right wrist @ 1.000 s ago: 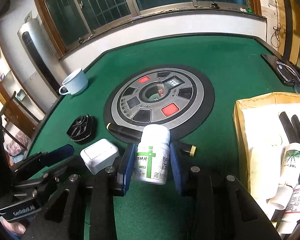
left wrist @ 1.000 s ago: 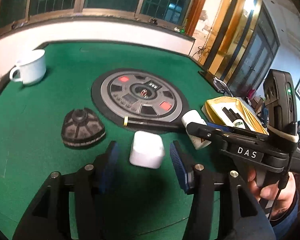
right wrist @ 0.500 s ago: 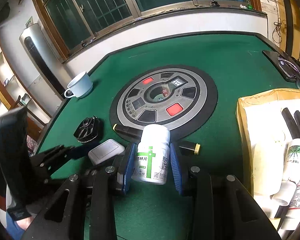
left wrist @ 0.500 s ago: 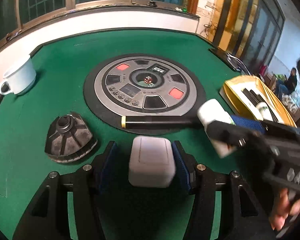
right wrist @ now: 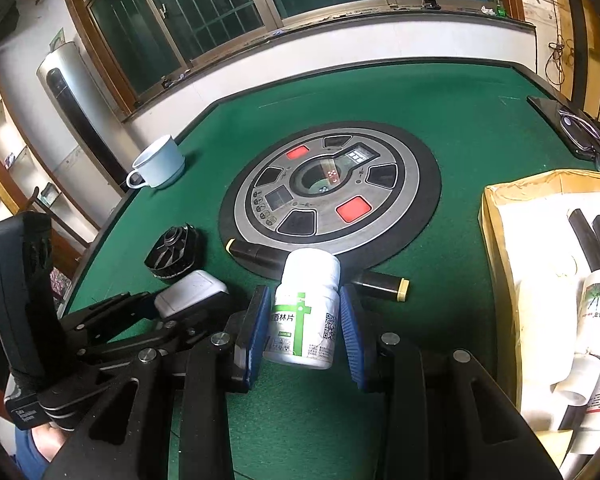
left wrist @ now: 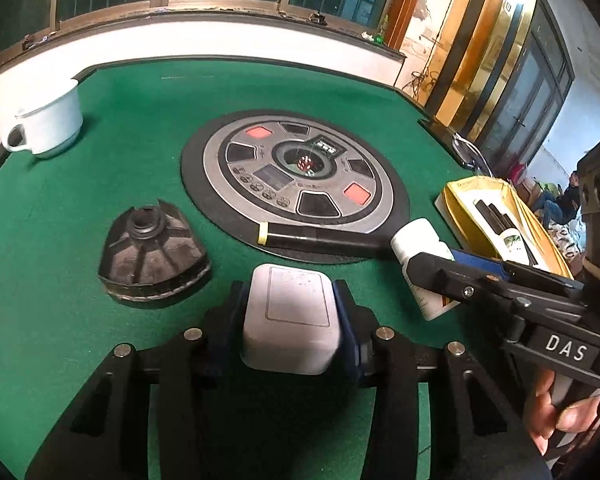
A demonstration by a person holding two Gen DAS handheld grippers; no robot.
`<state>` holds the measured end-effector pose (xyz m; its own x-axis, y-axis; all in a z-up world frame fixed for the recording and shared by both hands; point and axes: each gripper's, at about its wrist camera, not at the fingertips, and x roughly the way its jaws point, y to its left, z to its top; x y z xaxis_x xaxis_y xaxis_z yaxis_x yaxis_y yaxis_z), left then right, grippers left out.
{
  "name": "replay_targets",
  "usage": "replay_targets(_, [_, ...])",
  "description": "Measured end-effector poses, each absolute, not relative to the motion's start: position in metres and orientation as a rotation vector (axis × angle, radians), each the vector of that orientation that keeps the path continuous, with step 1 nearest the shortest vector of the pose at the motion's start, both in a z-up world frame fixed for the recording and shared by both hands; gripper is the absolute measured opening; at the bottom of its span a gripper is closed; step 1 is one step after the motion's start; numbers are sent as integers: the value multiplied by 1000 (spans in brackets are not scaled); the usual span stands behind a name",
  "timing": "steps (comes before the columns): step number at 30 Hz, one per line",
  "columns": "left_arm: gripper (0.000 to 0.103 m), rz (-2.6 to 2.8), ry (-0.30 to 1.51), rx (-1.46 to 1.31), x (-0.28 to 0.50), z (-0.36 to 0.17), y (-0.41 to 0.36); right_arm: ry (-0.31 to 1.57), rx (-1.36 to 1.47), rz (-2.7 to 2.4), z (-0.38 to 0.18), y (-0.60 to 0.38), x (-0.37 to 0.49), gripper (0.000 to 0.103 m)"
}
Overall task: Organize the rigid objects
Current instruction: 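Lift the white box and pill bottle above the table with both tools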
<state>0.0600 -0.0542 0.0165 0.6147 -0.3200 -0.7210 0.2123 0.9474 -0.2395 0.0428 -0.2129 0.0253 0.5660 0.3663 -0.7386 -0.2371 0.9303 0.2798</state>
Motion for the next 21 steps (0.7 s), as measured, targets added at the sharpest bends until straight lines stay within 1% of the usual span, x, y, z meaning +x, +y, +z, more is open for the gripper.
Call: replay_targets(21, [40, -296, 791, -140, 58, 27, -51, 896, 170, 369, 28, -214, 40, 31])
